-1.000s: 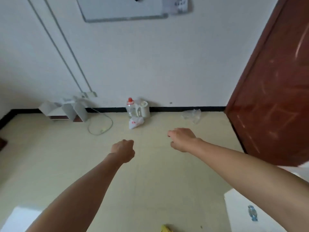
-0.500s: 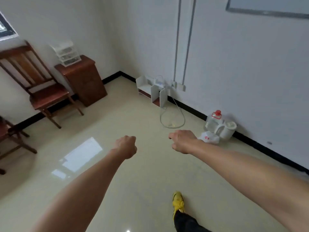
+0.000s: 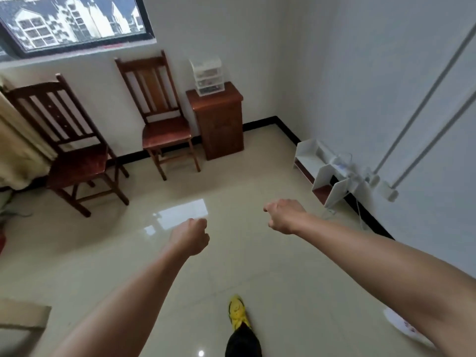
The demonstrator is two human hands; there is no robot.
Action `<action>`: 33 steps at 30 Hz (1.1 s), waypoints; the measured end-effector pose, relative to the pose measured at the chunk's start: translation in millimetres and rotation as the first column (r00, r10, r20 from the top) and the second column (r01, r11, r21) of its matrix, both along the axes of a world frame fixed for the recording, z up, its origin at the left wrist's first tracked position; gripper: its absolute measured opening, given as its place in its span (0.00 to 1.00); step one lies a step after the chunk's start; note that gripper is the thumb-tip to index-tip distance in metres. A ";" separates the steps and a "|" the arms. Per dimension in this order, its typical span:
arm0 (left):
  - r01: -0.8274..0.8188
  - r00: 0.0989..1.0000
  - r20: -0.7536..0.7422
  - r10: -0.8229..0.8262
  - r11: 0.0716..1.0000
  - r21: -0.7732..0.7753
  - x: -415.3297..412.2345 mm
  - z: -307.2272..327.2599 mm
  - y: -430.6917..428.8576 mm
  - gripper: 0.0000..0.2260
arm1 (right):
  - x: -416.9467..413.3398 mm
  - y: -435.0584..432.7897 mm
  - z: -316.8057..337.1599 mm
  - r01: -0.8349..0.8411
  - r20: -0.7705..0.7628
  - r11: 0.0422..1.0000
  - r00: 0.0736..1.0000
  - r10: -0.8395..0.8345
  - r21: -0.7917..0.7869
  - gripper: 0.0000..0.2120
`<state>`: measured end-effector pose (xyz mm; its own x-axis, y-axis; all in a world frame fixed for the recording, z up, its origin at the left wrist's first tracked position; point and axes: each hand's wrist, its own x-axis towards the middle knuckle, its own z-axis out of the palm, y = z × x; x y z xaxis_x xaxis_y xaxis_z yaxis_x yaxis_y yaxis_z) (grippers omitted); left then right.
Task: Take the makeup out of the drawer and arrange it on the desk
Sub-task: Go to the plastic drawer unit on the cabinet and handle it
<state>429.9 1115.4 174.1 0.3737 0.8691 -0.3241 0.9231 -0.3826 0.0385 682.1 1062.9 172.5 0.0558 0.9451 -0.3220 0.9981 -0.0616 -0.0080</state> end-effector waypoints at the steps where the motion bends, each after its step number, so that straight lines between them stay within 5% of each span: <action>1: -0.018 1.000 -0.003 0.018 1.000 0.002 0.4 -4.9 25.0 0.12 | 2.2 28.1 -3.0 -0.014 0.002 1.000 1.000 0.014 0.007 0.20; 22: -0.007 0.999 0.040 0.006 1.000 0.012 106.5 -4.2 522.2 0.12 | 117.8 514.7 -1.6 0.117 -0.056 0.993 0.992 -0.116 0.014 0.18; 33: -0.196 0.973 0.128 0.190 0.980 0.037 166.7 8.4 773.6 0.09 | 201.2 803.0 17.9 0.110 -0.091 0.993 0.990 -0.106 0.033 0.20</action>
<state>596.7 1889.1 182.4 0.2317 0.9425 -0.2408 0.9690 -0.2019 0.1421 883.3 1865.8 190.4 0.1311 0.9466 -0.2945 0.9808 -0.1671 -0.1004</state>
